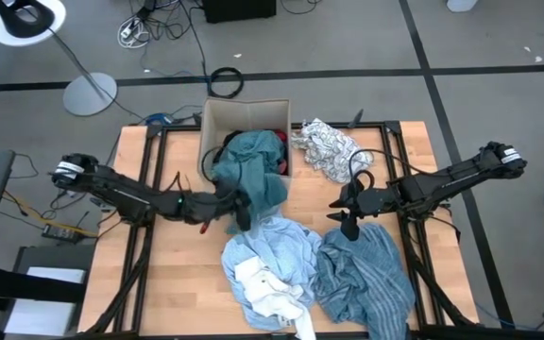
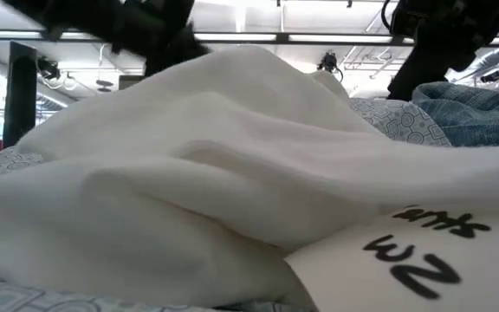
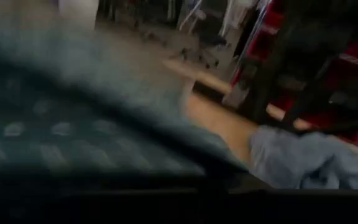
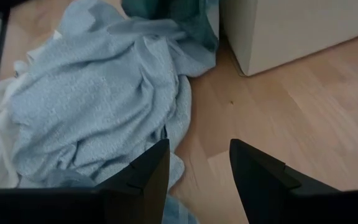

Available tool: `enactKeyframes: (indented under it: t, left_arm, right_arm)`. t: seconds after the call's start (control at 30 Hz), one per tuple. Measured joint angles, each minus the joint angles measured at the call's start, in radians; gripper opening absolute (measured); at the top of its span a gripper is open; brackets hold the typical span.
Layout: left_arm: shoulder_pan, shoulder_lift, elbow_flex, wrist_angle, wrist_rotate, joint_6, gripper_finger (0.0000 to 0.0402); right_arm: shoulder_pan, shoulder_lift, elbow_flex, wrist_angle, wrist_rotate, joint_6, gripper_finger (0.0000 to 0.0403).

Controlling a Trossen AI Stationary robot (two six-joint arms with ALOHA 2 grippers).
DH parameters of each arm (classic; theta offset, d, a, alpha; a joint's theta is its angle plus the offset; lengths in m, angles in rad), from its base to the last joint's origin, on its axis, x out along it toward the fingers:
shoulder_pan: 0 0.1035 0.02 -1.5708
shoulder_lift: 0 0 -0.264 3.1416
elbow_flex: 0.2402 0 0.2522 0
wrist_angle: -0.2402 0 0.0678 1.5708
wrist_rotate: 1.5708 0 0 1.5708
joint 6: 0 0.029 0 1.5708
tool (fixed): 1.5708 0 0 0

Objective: Sort clothes
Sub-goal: Put the green cloth into the laundry organizer

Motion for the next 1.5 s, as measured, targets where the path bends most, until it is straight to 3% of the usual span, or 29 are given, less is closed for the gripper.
enactKeyframes:
  t: [0.2, 0.5, 0.6, 0.8, 0.87, 1.07, 1.17, 1.5]
  left_arm:
    - [0.093, -0.012, 0.318, -0.314, -0.007, 0.268, 0.0001]
    - [0.364, -0.013, 0.774, -0.662, -0.02, 0.505, 0.0001]
    - [0.447, -0.015, 0.848, -0.726, -0.033, 0.509, 0.0]
    - [0.557, -0.013, 0.866, -0.822, -0.248, 0.514, 0.0]
    - [0.583, -0.006, 0.867, -0.863, -0.254, 0.5, 0.0]
    - [0.612, 0.053, 0.867, -1.002, 0.151, 0.38, 0.0]
    - [0.608, 0.098, 0.867, -1.054, 0.285, 0.375, 0.0001]
    - [0.627, 0.188, 0.867, -1.213, 0.429, 0.264, 0.0071]
  right_arm:
    - [0.0, 0.0, 0.0, 0.003, 0.0, 0.0, 0.0169]
    - [0.0, -0.001, 0.0, 0.005, 0.0, -0.001, 0.0169]
    - [0.0, -0.001, 0.0, 0.005, 0.0, -0.008, 0.0169]
    - [0.0, -0.001, 0.0, 0.002, 0.0, -0.013, 0.0169]
    - [0.0, -0.001, 0.0, 0.002, 0.0, -0.014, 0.0169]
    - [0.0, -0.001, 0.0, 0.002, 0.0, -0.018, 0.0169]
    - [0.0, -0.001, 0.0, 0.001, 0.0, -0.018, 0.0169]
    - [0.0, -0.001, 0.0, 0.001, 0.0, -0.016, 0.0169]
